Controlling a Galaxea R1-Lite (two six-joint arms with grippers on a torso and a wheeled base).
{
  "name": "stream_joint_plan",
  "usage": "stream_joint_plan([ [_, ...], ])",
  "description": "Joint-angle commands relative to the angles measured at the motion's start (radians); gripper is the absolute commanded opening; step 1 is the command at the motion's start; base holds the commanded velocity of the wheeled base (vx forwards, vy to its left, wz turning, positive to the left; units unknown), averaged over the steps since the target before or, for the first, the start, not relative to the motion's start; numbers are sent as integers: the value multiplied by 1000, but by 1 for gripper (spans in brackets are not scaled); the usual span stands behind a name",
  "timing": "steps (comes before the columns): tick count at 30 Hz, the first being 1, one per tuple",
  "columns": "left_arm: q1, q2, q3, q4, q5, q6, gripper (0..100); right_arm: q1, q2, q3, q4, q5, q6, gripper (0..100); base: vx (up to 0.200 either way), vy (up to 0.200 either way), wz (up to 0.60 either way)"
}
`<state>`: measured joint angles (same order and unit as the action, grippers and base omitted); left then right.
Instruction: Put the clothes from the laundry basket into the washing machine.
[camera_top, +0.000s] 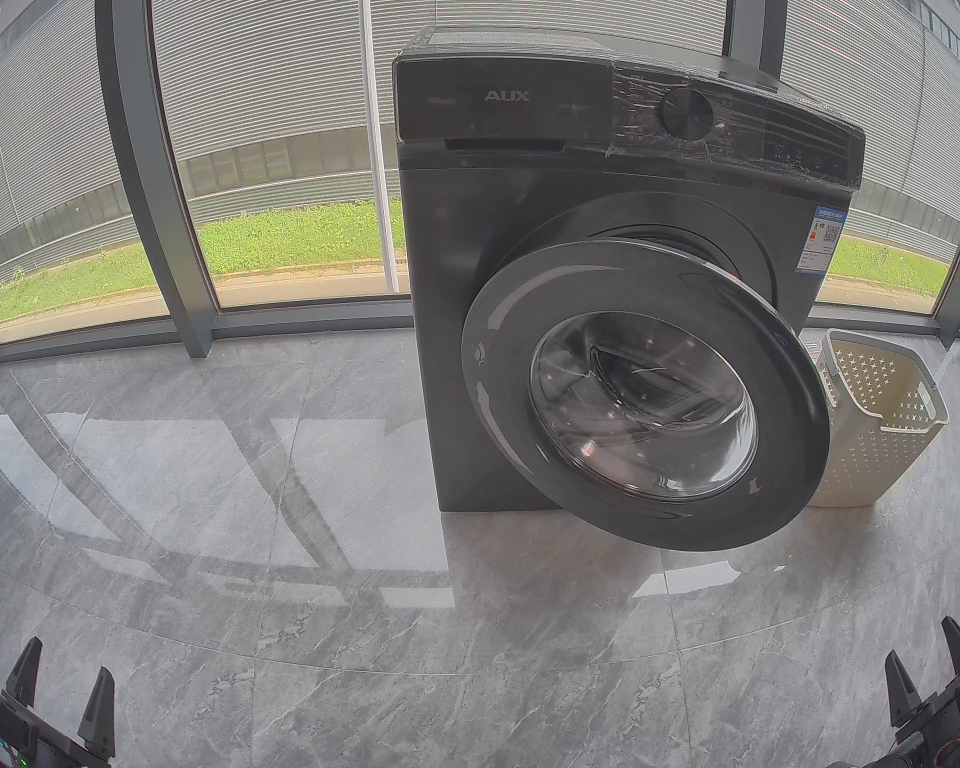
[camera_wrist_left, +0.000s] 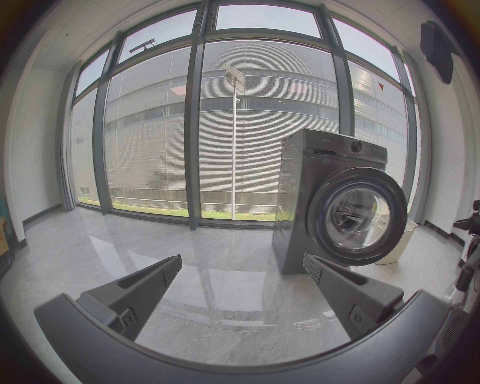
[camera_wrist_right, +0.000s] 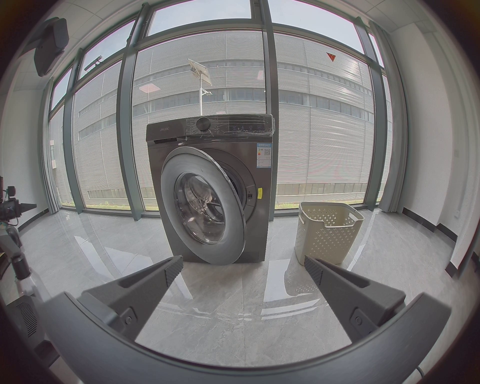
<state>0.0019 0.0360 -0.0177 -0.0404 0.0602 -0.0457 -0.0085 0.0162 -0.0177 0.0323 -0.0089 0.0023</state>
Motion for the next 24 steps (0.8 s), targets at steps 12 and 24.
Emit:
stream_joint_plan([
  [12,-7,-36,18,39,-31,15,100,-8,62,-206,-45,135,25,100,0,0,0],
  [24,-5,-36,18,39,-33,37,100,-28,393,-235,-17,507,134,100,0,-150,0],
])
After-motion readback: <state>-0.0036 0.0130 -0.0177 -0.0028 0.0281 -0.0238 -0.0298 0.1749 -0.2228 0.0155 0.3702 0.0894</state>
